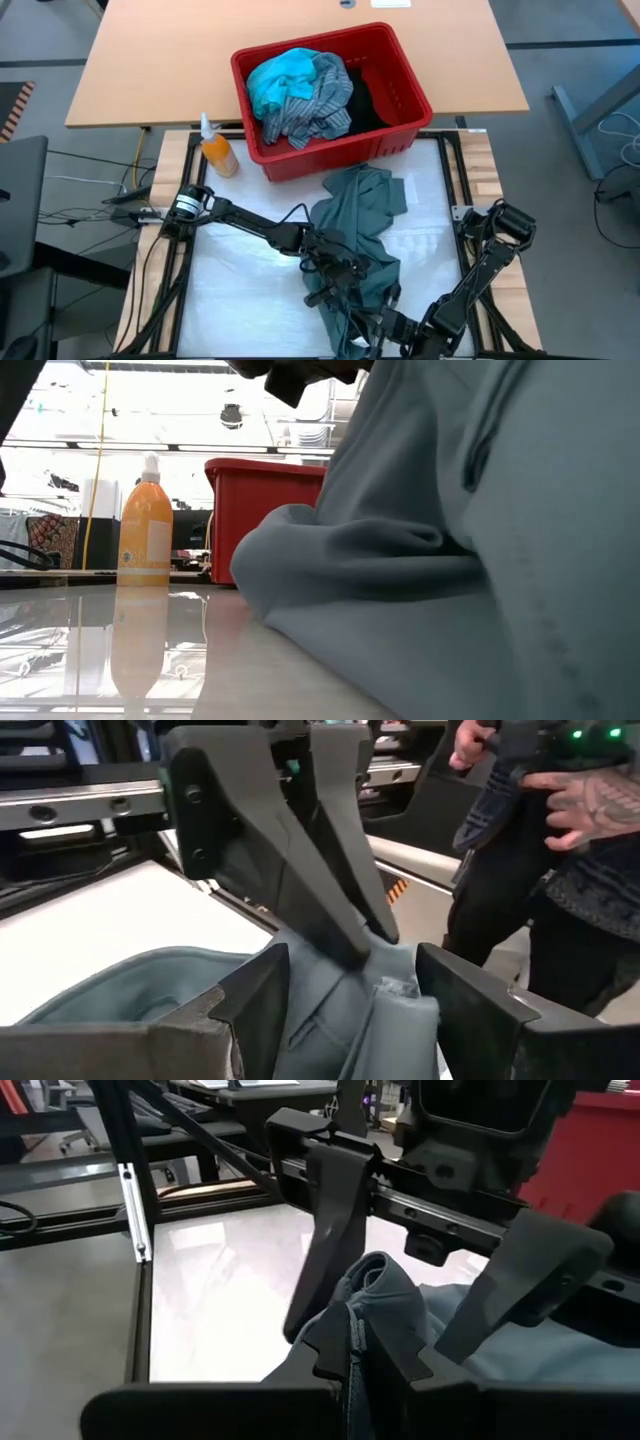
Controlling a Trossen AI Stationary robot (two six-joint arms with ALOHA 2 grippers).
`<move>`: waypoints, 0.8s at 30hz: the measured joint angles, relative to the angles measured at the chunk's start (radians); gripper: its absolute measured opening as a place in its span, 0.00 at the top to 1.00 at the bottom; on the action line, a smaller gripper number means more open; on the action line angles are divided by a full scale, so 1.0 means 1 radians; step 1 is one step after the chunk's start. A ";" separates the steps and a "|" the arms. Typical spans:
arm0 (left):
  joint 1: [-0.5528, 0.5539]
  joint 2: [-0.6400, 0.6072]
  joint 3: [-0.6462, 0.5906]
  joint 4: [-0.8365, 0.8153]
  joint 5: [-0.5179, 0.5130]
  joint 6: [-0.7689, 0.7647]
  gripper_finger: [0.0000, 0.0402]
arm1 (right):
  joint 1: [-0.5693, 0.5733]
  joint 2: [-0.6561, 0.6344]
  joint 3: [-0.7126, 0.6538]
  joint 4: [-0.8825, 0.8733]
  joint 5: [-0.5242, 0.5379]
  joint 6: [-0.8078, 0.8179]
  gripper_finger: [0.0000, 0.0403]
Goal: Fold Laundry from Bin
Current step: Fold the dark blue pants
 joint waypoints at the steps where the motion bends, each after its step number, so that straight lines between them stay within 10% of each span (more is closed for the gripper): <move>1: 0.000 0.000 0.000 -0.001 0.007 0.000 0.48 | 0.000 0.000 0.000 -0.003 -0.010 0.018 0.90; 24: 0.009 -0.001 0.000 -0.091 0.145 0.005 0.98 | -0.039 -0.028 0.000 0.060 -0.017 0.030 0.71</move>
